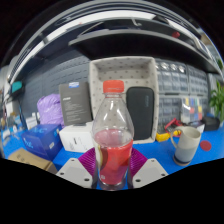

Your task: Pour water

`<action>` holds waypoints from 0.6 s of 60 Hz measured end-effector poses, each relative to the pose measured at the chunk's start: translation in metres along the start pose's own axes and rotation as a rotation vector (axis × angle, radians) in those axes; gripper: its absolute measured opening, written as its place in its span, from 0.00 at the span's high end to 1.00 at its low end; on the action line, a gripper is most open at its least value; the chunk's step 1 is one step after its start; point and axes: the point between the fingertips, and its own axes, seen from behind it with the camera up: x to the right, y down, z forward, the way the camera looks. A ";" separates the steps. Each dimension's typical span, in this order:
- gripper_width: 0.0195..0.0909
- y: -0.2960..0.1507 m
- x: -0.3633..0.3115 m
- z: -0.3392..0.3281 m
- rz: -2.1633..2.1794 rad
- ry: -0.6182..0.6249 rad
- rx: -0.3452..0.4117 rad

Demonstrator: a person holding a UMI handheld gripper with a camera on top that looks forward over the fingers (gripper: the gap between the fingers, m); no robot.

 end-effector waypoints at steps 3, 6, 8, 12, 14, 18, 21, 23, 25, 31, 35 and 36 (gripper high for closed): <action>0.71 -0.002 0.006 0.000 0.090 -0.010 -0.020; 0.71 -0.004 0.012 -0.001 0.194 -0.022 -0.045; 0.71 -0.006 0.017 -0.002 0.268 -0.026 -0.060; 0.71 -0.010 0.032 -0.003 0.428 -0.020 -0.070; 0.70 -0.015 0.039 -0.004 0.516 -0.022 -0.076; 0.70 -0.025 0.053 -0.005 0.689 -0.030 -0.086; 0.71 -0.033 0.058 -0.006 0.813 -0.028 -0.105; 0.71 -0.036 0.064 -0.003 0.894 -0.045 -0.106; 0.70 -0.039 0.068 -0.001 0.969 -0.055 -0.114; 0.71 -0.046 0.075 0.000 1.174 -0.078 -0.152; 0.71 -0.047 0.075 0.001 1.305 -0.095 -0.196; 0.71 -0.049 0.076 0.001 1.330 -0.100 -0.196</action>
